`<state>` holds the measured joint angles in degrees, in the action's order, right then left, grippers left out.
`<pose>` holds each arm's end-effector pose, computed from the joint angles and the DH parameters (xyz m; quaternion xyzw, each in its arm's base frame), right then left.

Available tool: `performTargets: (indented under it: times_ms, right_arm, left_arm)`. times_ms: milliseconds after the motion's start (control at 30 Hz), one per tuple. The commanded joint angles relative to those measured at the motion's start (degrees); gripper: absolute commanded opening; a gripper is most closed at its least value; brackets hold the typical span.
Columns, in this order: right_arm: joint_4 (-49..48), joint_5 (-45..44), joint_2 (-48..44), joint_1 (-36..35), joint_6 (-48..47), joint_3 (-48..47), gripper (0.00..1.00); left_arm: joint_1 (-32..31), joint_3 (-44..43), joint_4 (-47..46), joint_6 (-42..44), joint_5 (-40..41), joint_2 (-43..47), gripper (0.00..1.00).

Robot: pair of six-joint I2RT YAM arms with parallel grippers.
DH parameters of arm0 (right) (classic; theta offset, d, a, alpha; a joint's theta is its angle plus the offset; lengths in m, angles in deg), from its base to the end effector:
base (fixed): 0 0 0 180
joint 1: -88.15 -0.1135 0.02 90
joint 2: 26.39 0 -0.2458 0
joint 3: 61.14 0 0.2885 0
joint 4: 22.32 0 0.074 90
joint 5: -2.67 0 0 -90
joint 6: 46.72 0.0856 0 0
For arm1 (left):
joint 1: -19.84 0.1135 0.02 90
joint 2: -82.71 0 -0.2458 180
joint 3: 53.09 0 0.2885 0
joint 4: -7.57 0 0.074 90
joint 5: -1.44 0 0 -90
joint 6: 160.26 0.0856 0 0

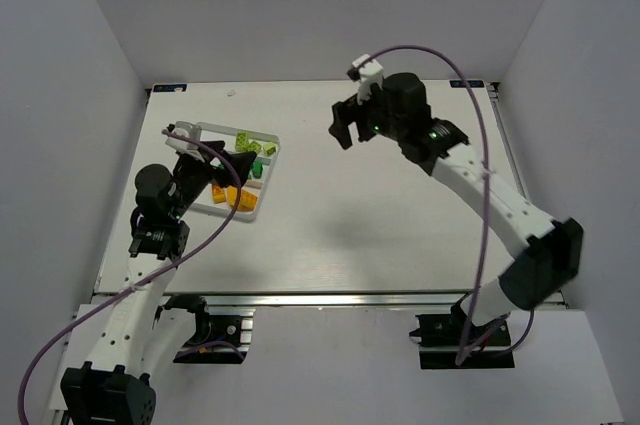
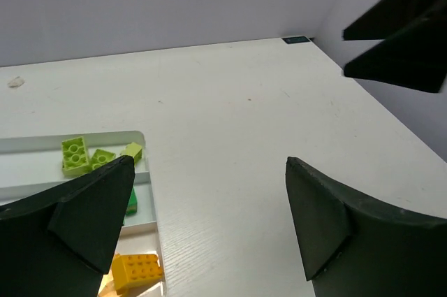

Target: Sort the legos into containers by color

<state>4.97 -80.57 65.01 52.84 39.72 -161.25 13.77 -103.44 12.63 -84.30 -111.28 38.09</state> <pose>0.3711 0.2752 0.3523 -0.3022 0.7529 0.2054 0.5474 0.2800 -0.0630 0.3167 0.0919 0.6973 -0.2581 0.6624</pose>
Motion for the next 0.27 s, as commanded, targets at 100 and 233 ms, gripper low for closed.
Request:
performTargets:
  times_ms: [100,233]
  right_arm:
    - [4.5,-13.6,-19.0,-1.3,1.1,21.9,0.89]
    - [-2.8,-15.4,-31.3,-0.8,-1.7,34.1,0.89]
  left_arm:
    - [0.4,1.7,-5.9,-0.3,-8.5,0.1,0.98]
    - [-0.4,2.2,-6.0,1.4,-8.8,-2.2,0.98]
